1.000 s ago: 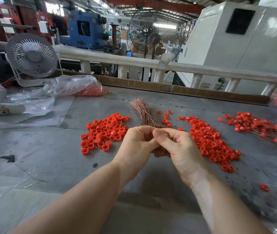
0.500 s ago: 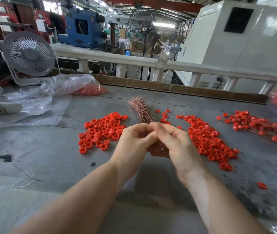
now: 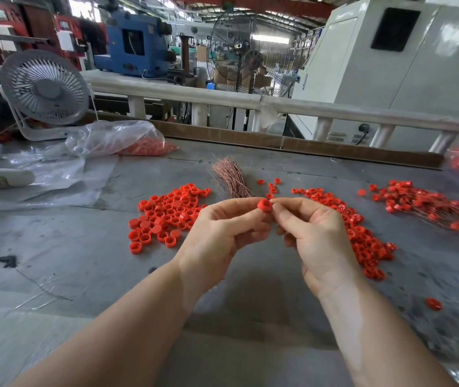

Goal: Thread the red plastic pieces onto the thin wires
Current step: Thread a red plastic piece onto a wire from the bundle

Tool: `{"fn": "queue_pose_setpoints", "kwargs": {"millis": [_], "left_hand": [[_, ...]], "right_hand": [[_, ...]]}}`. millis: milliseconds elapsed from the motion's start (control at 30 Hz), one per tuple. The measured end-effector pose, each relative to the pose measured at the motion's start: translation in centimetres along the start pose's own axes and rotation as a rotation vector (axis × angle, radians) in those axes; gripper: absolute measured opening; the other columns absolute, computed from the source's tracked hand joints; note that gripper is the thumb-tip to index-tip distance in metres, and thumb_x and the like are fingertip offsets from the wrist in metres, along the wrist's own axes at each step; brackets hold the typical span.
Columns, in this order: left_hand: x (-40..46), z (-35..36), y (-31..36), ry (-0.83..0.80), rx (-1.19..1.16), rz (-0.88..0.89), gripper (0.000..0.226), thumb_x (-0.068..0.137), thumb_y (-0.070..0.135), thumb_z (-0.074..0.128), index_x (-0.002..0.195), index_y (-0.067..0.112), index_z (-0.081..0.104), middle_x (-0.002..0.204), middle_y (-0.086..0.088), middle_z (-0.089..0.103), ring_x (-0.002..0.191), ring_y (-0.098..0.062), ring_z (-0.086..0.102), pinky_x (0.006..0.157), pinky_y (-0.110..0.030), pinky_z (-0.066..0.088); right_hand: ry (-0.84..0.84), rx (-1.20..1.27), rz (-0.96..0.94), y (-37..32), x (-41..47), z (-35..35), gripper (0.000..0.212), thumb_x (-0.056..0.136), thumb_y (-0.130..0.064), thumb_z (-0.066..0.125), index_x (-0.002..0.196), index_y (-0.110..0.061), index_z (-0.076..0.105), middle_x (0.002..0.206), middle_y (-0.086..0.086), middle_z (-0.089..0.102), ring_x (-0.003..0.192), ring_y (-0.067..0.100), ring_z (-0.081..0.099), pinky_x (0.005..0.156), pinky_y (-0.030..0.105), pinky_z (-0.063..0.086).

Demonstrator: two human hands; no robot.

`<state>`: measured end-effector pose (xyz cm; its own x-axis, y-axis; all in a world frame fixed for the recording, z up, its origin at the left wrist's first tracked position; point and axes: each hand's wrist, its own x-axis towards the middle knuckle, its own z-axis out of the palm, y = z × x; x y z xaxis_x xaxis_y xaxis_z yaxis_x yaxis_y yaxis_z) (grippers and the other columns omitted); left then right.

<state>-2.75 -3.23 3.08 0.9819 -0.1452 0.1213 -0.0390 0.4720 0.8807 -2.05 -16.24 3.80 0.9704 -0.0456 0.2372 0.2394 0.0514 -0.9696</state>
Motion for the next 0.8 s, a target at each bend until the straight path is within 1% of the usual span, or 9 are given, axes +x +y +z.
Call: {"fn": "queue_pose_setpoints", "kwargs": {"millis": [67,167,267,600,700,800], "left_hand": [[-0.03,-0.02,-0.04,0.009,0.027,0.017,0.024,0.068,0.013,0.065,0.090,0.006,0.072,0.073,-0.006,0.070,0.061,-0.008,0.063,0.058,-0.018,0.053],[-0.11,-0.03,-0.01,0.032,0.057,0.033,0.017,0.065,0.020,0.068,0.079,0.012,0.075,0.071,-0.004,0.070,0.061,-0.007,0.063,0.056,-0.018,0.052],[-0.16,-0.01,-0.02,0.032,0.076,0.041,0.016,0.063,0.024,0.070,0.074,0.014,0.075,0.069,-0.002,0.070,0.060,-0.006,0.062,0.055,-0.018,0.051],[-0.13,-0.11,-0.12,0.033,0.087,0.043,0.017,0.064,0.024,0.069,0.076,0.013,0.073,0.067,-0.001,0.069,0.058,-0.006,0.061,0.053,-0.017,0.050],[-0.10,-0.11,-0.08,0.034,0.079,0.027,0.019,0.066,0.021,0.067,0.081,0.010,0.071,0.067,-0.002,0.068,0.058,-0.007,0.061,0.053,-0.018,0.051],[-0.17,-0.07,0.04,0.037,0.063,0.019,0.019,0.066,0.022,0.066,0.079,0.009,0.071,0.066,-0.002,0.066,0.057,-0.008,0.060,0.053,-0.020,0.051]], "right_hand": [[-0.014,0.043,0.038,-0.15,-0.03,0.03,0.018,0.083,-0.005,0.063,0.071,-0.017,0.070,0.059,-0.004,0.064,0.050,0.001,0.049,0.044,0.012,0.036],[-0.036,0.105,0.072,-0.37,-0.11,0.09,0.016,0.083,-0.004,0.062,0.073,-0.015,0.069,0.060,-0.004,0.065,0.048,0.001,0.049,0.043,0.012,0.035],[-0.050,0.120,0.078,-0.44,-0.18,0.09,0.015,0.083,-0.004,0.061,0.074,-0.014,0.069,0.061,-0.002,0.066,0.048,0.002,0.049,0.043,0.013,0.035],[-0.060,0.126,0.065,-0.33,-0.17,0.01,0.015,0.083,-0.005,0.062,0.074,-0.015,0.069,0.061,-0.003,0.065,0.049,0.001,0.049,0.043,0.013,0.035],[-0.040,0.074,0.010,-0.22,-0.15,0.06,0.016,0.083,-0.004,0.063,0.074,-0.015,0.069,0.060,-0.003,0.065,0.049,0.000,0.049,0.043,0.012,0.036],[-0.029,-0.037,-0.110,-0.15,-0.20,0.12,0.015,0.081,-0.003,0.066,0.075,-0.016,0.070,0.061,-0.003,0.066,0.050,-0.001,0.050,0.047,0.010,0.038]]}}
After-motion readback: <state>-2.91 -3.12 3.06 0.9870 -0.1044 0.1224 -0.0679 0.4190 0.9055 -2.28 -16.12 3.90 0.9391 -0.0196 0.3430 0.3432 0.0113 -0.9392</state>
